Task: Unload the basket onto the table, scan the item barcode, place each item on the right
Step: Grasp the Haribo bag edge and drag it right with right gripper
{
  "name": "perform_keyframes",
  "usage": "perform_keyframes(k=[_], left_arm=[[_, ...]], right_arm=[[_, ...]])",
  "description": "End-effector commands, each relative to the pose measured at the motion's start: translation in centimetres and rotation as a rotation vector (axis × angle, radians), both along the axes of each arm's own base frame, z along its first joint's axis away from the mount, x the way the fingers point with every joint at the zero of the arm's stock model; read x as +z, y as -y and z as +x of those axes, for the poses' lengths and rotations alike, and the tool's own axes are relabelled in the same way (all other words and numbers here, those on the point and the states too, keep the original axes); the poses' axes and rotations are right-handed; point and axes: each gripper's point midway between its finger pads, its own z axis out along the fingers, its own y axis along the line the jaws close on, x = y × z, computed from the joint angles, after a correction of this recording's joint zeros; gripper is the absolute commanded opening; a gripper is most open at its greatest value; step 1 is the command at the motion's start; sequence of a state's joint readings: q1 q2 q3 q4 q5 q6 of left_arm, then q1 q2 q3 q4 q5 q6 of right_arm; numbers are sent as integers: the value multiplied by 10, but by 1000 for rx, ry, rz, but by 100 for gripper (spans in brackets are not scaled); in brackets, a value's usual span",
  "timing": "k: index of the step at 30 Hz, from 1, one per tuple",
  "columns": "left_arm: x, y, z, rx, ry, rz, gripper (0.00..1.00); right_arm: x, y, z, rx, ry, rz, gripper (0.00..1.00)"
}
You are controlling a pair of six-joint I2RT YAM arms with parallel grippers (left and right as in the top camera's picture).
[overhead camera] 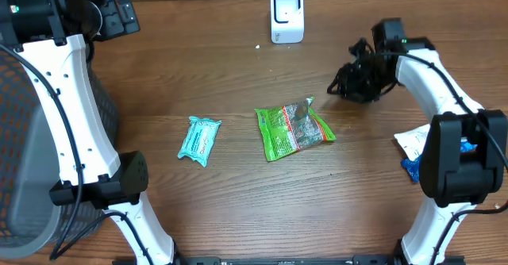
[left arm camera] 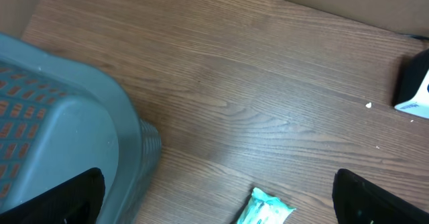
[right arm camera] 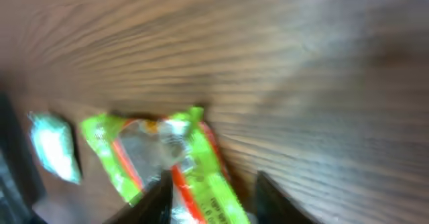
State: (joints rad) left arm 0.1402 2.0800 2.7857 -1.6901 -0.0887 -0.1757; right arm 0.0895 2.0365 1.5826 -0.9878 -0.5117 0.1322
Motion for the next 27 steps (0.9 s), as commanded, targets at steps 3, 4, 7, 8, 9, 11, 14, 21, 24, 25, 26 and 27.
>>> perform_keyframes(k=[3,4,7,8,9,11,14,21,24,25,26,27], left_arm=[[-5,0,2,-17,-15,2,100],[-5,0,2,-17,-15,2,100],[-5,0,2,-18,-15,2,100],[-5,0,2,-18,-15,2,100],[-5,0,2,-18,-15,2,100],[-5,0,2,-18,-15,2,99],[-5,0,2,-18,-15,2,100],[-5,0,2,-18,-15,2,100],[-5,0,2,-18,-15,2,100],[-5,0,2,-18,-15,2,99],[-5,0,2,-18,-15,2,100],[-5,0,2,-18,-15,2,100]], right_arm=[[21,-51,-11,103,42,33,4],[15,-57,-15,87,19,18,4],[-7,-65,-25,9,-37,-55,4],[-15,-68,-28,-8,-46,-77,4],[-23,-71,-32,-20,-54,-94,4],[-37,-72,-38,-48,-62,-129,4],[-54,-60,-42,-131,-76,-217,4],[-67,-51,-35,-190,-39,-258,12],[-55,-62,-28,-118,-2,-195,34],[-48,-67,-27,-95,2,-163,38],[-34,-71,-24,-77,11,-125,41],[-23,-72,-21,-79,19,-108,42]])
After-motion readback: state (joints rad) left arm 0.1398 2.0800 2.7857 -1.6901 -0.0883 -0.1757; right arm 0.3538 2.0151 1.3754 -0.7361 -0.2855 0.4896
